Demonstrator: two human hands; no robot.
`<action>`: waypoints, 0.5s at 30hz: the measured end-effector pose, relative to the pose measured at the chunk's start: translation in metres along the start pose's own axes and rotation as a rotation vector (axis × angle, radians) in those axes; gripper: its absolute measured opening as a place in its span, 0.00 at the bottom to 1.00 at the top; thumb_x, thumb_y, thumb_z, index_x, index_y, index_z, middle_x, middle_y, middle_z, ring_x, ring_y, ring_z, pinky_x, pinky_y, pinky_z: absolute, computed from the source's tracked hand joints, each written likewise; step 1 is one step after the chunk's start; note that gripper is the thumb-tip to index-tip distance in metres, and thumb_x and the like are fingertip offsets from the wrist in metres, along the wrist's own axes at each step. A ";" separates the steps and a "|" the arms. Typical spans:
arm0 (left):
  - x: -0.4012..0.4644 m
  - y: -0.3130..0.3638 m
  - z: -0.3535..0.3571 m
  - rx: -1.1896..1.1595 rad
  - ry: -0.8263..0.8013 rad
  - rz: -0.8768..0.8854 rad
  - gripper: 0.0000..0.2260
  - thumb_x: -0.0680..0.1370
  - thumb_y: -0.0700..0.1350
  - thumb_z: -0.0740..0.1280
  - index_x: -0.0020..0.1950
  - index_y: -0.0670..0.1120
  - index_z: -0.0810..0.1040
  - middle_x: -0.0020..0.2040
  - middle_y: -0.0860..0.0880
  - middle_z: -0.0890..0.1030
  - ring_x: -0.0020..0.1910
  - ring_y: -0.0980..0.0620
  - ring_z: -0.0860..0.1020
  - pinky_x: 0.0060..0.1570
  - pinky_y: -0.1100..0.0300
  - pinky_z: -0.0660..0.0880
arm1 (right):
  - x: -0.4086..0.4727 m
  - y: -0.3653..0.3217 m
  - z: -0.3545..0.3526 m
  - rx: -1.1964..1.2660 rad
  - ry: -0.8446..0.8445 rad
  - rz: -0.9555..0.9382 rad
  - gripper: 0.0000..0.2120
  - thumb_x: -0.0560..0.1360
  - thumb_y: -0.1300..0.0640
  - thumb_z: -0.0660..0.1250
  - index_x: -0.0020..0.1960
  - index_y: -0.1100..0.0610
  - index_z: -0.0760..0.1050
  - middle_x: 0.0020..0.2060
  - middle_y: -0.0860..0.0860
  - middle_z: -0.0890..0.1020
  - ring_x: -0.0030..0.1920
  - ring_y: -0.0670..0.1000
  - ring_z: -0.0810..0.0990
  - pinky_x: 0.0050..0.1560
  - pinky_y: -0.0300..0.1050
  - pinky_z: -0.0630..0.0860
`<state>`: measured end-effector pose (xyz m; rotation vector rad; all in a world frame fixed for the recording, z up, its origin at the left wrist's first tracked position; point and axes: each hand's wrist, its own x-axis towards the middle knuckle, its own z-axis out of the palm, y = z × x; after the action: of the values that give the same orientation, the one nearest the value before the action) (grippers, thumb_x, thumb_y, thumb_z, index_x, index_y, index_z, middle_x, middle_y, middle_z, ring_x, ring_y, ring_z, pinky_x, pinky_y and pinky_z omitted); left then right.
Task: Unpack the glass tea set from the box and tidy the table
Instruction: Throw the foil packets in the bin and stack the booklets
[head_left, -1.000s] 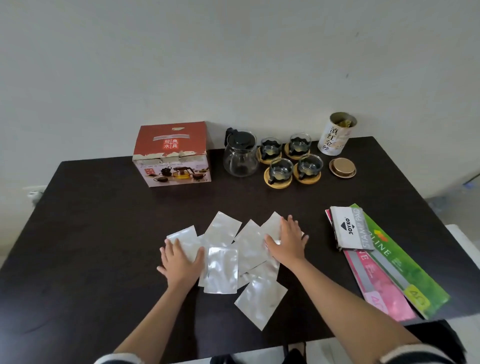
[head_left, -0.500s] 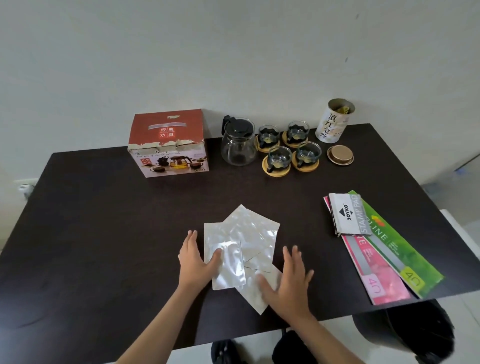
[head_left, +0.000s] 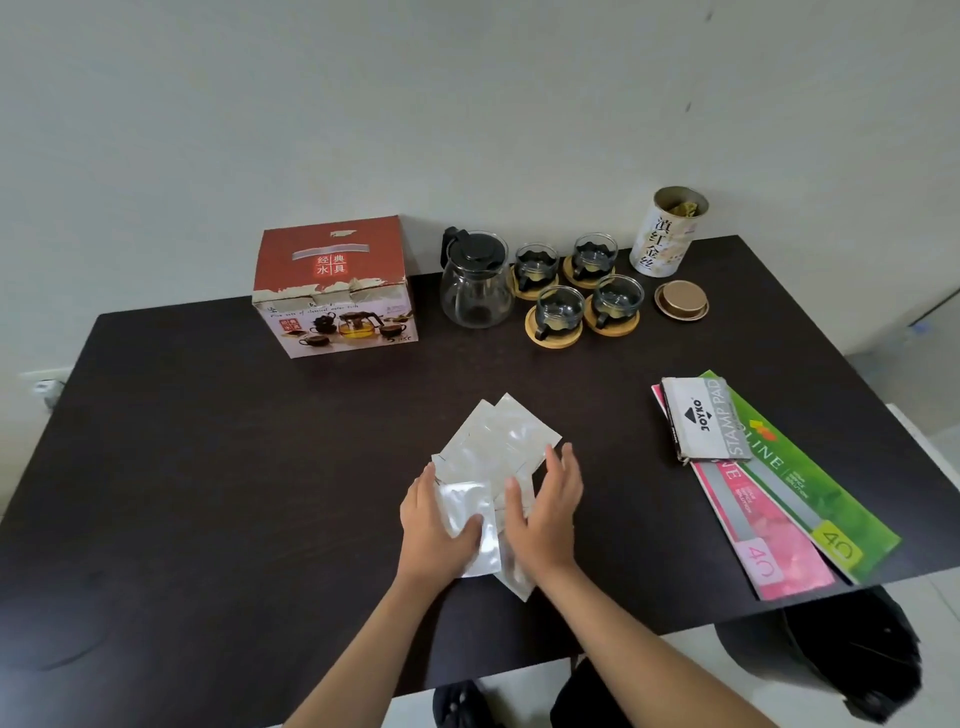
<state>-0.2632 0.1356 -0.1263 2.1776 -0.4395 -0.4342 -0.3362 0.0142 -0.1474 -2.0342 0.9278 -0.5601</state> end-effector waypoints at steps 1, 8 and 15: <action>-0.003 -0.001 -0.001 0.036 -0.018 -0.004 0.45 0.63 0.59 0.69 0.75 0.44 0.55 0.73 0.48 0.62 0.73 0.49 0.56 0.73 0.49 0.56 | 0.012 -0.002 -0.002 -0.022 0.036 -0.021 0.35 0.75 0.41 0.58 0.74 0.62 0.59 0.75 0.60 0.58 0.74 0.56 0.55 0.70 0.61 0.63; -0.016 0.006 0.010 0.417 -0.168 -0.106 0.67 0.53 0.70 0.73 0.75 0.44 0.36 0.77 0.47 0.38 0.76 0.47 0.38 0.73 0.47 0.41 | 0.107 -0.026 -0.012 -0.392 -0.501 0.041 0.45 0.72 0.37 0.66 0.78 0.55 0.48 0.78 0.52 0.51 0.77 0.55 0.47 0.73 0.64 0.45; -0.019 0.006 0.011 0.424 -0.094 -0.074 0.63 0.58 0.72 0.69 0.76 0.44 0.36 0.78 0.48 0.40 0.76 0.47 0.39 0.73 0.49 0.40 | 0.085 -0.026 -0.015 -0.424 -0.596 -0.091 0.43 0.69 0.40 0.71 0.76 0.53 0.55 0.69 0.50 0.66 0.70 0.54 0.63 0.71 0.57 0.62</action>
<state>-0.2861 0.1336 -0.1247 2.5969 -0.5427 -0.5221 -0.2813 -0.0486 -0.1125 -2.4247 0.6216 0.2270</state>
